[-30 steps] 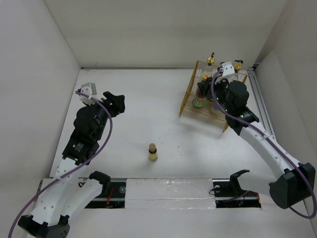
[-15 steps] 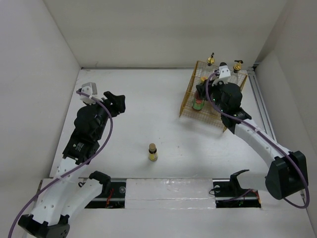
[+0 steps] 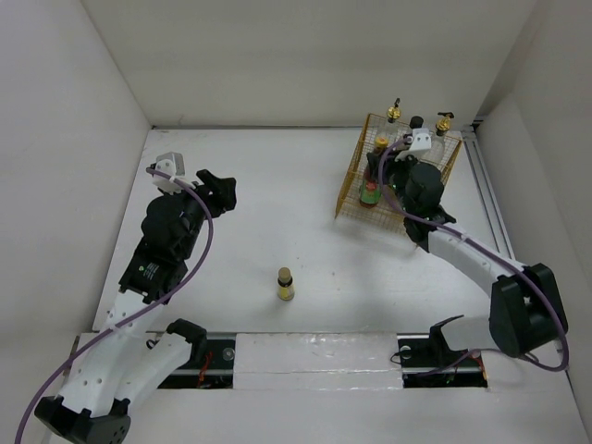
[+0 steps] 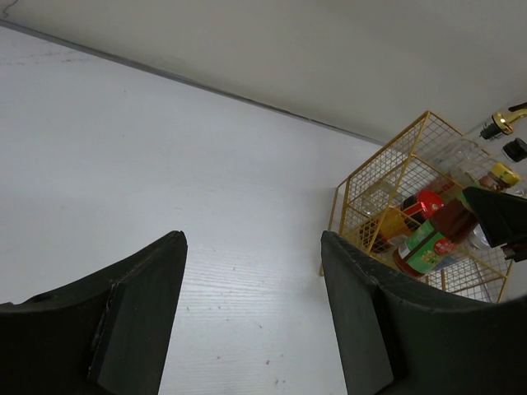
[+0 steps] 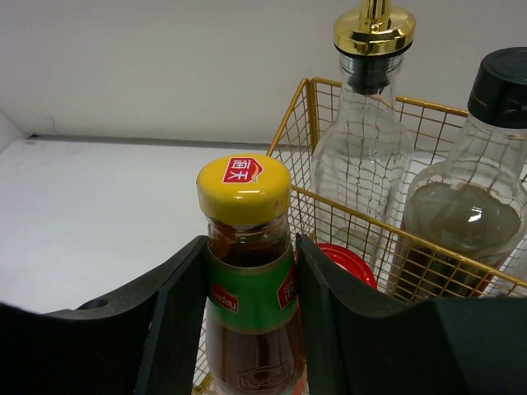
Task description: Organize the condiment bottles
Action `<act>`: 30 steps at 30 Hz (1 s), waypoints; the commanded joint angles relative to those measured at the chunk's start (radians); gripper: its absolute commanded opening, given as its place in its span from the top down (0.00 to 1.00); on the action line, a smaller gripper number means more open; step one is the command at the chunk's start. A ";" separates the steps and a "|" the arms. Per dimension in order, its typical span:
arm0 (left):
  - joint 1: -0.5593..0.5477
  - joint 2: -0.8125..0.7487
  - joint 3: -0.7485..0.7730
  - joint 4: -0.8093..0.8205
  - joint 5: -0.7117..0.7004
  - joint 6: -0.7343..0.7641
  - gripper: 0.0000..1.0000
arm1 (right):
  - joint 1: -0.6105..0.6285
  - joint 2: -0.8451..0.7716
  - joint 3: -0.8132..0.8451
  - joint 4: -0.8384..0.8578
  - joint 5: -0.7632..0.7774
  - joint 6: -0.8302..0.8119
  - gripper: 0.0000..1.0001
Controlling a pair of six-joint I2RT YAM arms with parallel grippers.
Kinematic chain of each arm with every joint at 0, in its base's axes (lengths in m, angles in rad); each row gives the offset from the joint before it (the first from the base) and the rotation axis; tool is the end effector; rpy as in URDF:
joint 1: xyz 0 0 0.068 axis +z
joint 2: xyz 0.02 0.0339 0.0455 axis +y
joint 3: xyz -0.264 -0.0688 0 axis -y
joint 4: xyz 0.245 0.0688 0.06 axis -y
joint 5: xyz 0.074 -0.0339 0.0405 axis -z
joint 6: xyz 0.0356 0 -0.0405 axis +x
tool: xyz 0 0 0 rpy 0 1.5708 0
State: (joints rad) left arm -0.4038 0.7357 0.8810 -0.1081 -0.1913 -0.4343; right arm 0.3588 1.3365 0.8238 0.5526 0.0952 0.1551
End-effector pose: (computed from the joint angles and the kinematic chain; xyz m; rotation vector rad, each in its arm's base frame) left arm 0.1561 -0.0593 0.3896 -0.1779 1.5469 -0.5186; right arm 0.2924 0.1060 0.3068 -0.0806 1.5385 0.3361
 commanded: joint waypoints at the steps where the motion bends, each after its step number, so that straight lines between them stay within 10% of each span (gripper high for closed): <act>1: 0.003 -0.013 0.001 0.042 -0.002 0.014 0.38 | 0.028 0.019 0.001 0.153 0.070 0.008 0.83; 30: 0.003 -0.004 0.001 0.042 -0.002 0.014 0.38 | 0.138 0.033 -0.080 0.371 0.294 -0.095 0.84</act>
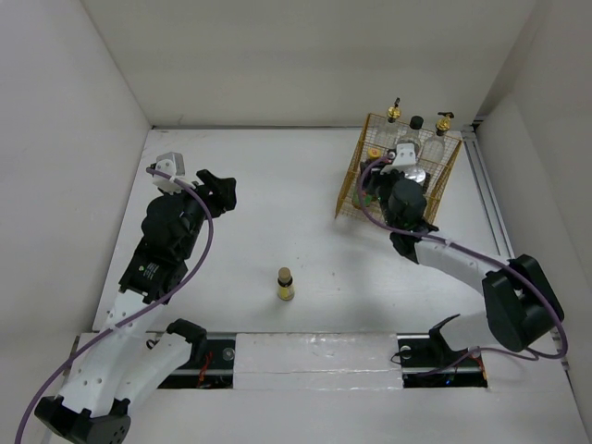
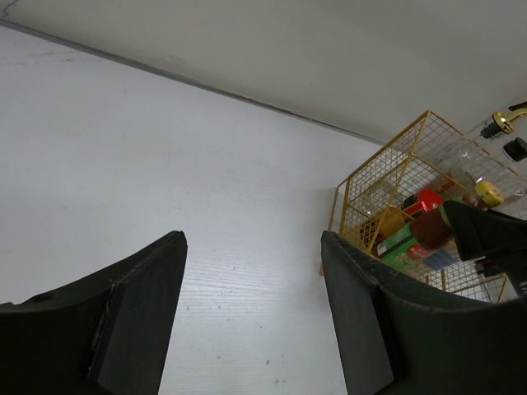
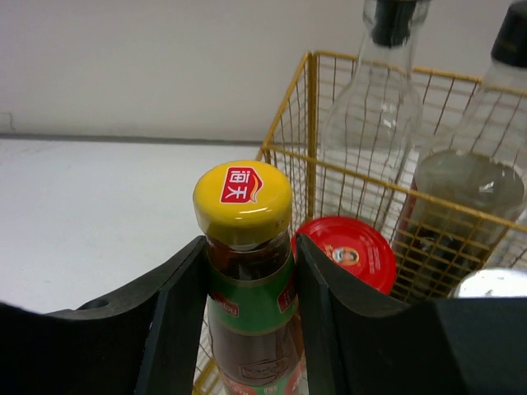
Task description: Organize the condiment bottles
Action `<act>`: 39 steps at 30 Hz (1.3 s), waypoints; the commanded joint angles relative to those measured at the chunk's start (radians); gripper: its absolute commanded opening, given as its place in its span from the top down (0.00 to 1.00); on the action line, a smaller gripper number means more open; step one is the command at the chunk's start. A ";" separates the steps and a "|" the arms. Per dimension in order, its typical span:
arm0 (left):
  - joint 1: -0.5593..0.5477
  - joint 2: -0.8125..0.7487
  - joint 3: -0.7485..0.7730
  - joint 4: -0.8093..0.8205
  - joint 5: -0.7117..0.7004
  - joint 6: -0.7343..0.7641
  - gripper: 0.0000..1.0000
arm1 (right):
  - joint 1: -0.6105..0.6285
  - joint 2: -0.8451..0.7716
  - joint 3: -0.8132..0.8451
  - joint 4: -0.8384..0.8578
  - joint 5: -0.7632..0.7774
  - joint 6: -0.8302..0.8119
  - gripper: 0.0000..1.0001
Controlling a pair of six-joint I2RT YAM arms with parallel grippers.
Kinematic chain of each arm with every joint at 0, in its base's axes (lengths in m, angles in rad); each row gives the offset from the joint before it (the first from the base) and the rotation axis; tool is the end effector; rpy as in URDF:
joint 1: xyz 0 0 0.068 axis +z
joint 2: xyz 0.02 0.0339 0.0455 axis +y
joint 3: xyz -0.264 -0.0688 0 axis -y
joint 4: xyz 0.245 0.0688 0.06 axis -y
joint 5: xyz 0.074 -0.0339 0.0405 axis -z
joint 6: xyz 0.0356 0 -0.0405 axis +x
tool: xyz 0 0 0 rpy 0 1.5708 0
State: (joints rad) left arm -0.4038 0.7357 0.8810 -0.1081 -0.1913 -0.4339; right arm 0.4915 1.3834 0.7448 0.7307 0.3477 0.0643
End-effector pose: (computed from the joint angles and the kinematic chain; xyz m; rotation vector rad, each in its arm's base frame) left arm 0.1561 -0.0593 0.3896 -0.1776 1.5469 -0.5183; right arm 0.2793 0.1358 0.2849 -0.0347 1.4868 0.1927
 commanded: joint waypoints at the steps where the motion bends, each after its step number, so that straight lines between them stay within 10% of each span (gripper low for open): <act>1: 0.003 -0.004 0.001 0.042 0.007 0.014 0.38 | 0.005 -0.014 -0.018 0.193 0.042 -0.004 0.84; 9: 0.003 -0.004 0.001 0.042 0.007 0.014 0.38 | 0.015 0.009 -0.093 0.193 0.042 0.054 0.84; 20: 0.003 -0.004 0.001 0.042 0.016 0.014 0.38 | 0.044 -0.070 -0.055 -0.037 0.093 0.120 0.23; 28: 0.003 -0.013 0.001 0.042 0.007 0.014 0.38 | 0.044 -0.251 0.065 -0.350 0.045 0.131 0.08; 32: 0.003 -0.013 0.001 0.042 0.007 0.014 0.38 | 0.054 -0.345 0.076 -0.477 -0.125 0.131 0.15; 33: 0.003 -0.013 0.001 0.042 0.007 0.014 0.38 | 0.073 -0.359 0.067 -0.488 -0.244 0.131 0.26; 34: 0.003 -0.013 0.001 0.042 0.007 0.014 0.38 | 0.087 -0.368 0.058 -0.499 -0.300 0.131 0.65; 36: 0.003 -0.003 0.001 0.042 -0.002 0.014 0.38 | 0.142 -0.377 0.045 -0.520 -0.480 0.109 0.83; 39: 0.003 -0.002 0.010 0.042 -0.002 0.014 0.38 | 0.214 -0.333 0.067 -0.624 -0.625 0.034 0.69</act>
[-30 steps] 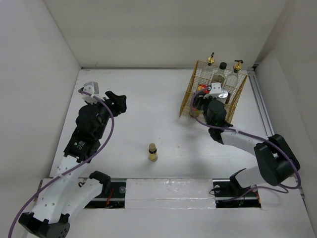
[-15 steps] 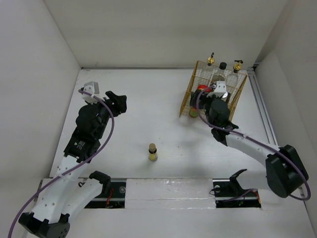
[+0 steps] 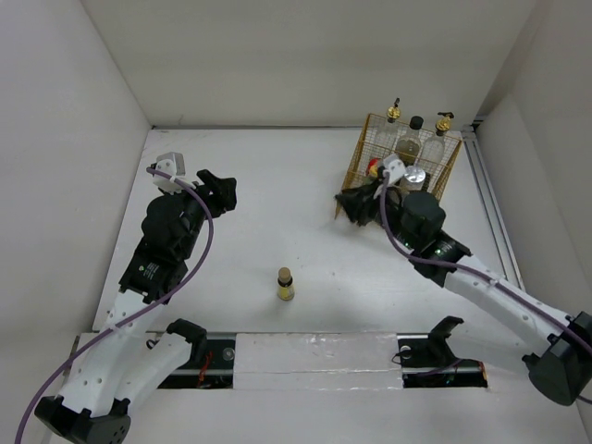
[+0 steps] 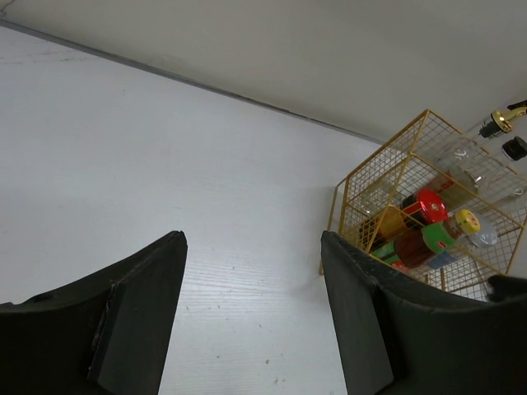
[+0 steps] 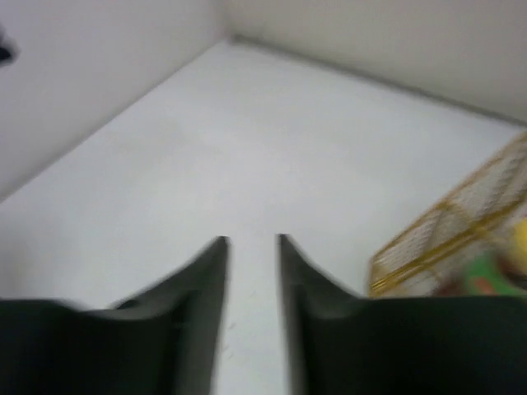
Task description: Organize the condiment bottles
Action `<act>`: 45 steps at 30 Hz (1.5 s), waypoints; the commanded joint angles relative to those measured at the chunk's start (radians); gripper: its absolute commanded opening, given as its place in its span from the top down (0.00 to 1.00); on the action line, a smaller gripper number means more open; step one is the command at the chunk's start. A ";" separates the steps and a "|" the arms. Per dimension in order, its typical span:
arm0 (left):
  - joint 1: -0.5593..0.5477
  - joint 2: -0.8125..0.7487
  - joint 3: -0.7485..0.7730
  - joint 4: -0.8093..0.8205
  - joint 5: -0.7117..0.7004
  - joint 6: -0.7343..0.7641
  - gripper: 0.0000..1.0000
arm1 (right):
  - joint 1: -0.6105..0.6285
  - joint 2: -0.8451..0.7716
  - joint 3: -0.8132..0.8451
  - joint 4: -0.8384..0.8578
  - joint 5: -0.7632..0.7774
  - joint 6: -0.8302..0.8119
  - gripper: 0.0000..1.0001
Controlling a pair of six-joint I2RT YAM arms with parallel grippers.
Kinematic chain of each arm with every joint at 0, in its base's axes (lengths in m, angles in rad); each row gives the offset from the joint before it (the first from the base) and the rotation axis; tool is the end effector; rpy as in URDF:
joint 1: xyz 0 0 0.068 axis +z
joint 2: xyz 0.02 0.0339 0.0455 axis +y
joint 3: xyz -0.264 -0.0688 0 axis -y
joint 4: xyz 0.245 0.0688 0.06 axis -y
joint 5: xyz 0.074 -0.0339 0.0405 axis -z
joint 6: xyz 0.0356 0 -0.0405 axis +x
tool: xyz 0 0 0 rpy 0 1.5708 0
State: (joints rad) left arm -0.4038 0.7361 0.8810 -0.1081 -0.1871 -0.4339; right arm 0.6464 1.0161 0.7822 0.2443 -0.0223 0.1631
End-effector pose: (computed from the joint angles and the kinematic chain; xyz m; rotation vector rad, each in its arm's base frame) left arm 0.1562 -0.0595 0.3895 -0.1742 1.5480 -0.5213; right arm 0.1933 0.1469 0.3406 -0.3998 1.5471 0.6521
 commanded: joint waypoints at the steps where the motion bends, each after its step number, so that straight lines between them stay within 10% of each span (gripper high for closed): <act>1: 0.003 -0.003 0.010 0.042 -0.006 0.014 0.38 | 0.120 0.054 0.041 -0.178 -0.289 -0.088 0.54; 2: 0.003 -0.003 0.010 0.042 -0.006 0.014 0.38 | 0.152 0.074 0.075 -0.218 -0.289 -0.111 0.31; 6: 0.003 -0.003 0.010 0.042 -0.006 0.014 0.38 | 0.281 0.212 0.114 -0.275 -0.298 -0.178 0.07; 16: 0.003 -0.003 0.010 0.042 -0.006 0.014 0.38 | 0.380 0.403 0.196 -0.231 -0.317 -0.200 0.05; 27: 0.003 -0.003 0.010 0.042 -0.006 0.014 0.38 | 0.391 0.429 0.206 -0.165 -0.242 -0.166 0.78; 39: 0.003 -0.012 0.010 0.042 0.017 0.014 0.38 | 0.319 -0.114 0.101 -0.115 0.681 -0.087 0.83; 45: 0.003 -0.012 0.010 0.042 0.028 0.014 0.33 | 0.162 -0.272 0.052 -0.259 0.788 0.021 0.83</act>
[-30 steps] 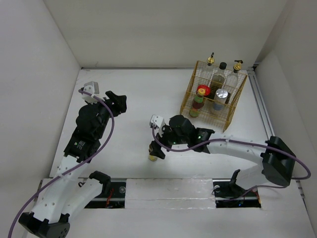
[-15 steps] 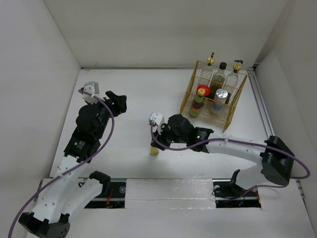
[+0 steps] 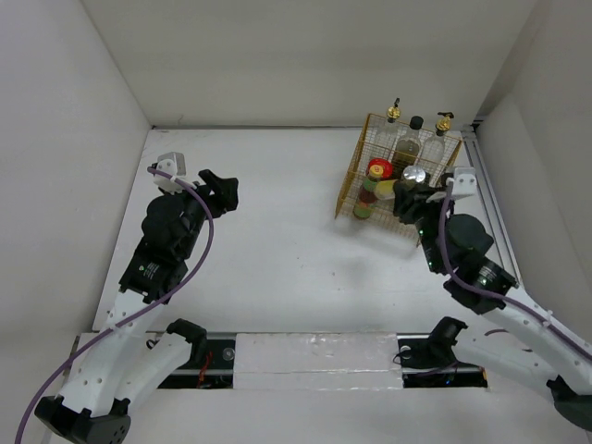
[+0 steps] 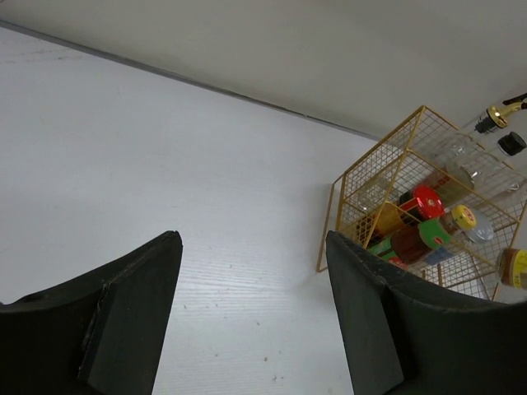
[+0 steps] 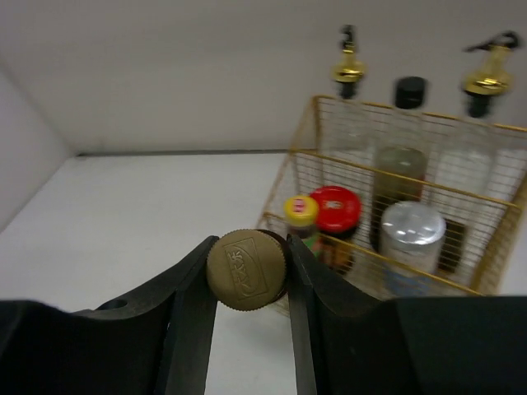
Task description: Organize the condiment bottles
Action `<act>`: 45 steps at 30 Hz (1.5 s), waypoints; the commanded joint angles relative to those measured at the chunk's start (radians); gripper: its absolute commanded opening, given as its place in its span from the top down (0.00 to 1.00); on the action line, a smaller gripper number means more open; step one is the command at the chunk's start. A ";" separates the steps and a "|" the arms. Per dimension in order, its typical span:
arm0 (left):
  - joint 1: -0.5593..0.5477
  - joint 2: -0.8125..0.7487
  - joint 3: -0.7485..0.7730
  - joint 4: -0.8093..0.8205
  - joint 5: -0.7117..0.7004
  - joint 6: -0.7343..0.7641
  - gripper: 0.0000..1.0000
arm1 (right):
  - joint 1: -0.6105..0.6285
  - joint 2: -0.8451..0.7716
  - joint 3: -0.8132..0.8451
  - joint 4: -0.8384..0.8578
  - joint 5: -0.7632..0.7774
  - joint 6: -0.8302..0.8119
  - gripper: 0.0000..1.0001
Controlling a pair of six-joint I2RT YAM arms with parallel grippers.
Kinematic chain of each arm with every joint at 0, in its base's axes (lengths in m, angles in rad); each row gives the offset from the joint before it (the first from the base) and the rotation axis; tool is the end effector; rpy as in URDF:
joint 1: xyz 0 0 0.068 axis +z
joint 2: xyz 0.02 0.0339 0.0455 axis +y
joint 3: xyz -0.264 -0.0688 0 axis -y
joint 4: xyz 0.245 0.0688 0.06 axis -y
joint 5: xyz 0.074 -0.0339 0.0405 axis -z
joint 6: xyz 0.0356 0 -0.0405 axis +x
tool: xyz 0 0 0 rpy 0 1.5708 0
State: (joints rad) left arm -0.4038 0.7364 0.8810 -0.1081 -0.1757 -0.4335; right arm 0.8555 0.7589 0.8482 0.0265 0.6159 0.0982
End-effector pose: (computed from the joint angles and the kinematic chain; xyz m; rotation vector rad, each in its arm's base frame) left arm 0.1562 -0.0600 0.3895 -0.1648 1.5500 -0.5296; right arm 0.1267 0.1145 0.3887 -0.0528 1.4838 0.3256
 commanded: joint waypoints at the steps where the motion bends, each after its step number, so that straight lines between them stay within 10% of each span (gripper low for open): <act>1: 0.003 -0.012 0.010 0.042 0.025 0.013 0.33 | -0.096 -0.026 -0.023 -0.089 0.150 0.100 0.83; 15: 0.003 0.008 0.010 0.042 0.056 0.013 0.28 | -0.542 0.187 0.011 -0.019 -0.135 0.132 0.83; 29: 0.003 0.038 0.019 0.042 0.074 0.013 0.01 | -0.570 0.336 -0.057 -0.010 -0.245 0.163 0.85; 40: 0.003 0.070 0.030 0.031 0.084 0.022 0.01 | -0.570 0.404 -0.057 -0.010 -0.254 0.172 0.70; 45: 0.003 0.080 0.030 0.022 0.084 0.022 0.01 | -0.570 0.404 -0.057 -0.010 -0.254 0.172 0.40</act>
State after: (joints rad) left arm -0.4038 0.8127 0.8810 -0.1043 -0.1051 -0.4263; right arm 0.2882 1.1667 0.7689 -0.0471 0.3729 0.2607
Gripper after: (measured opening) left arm 0.990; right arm 0.573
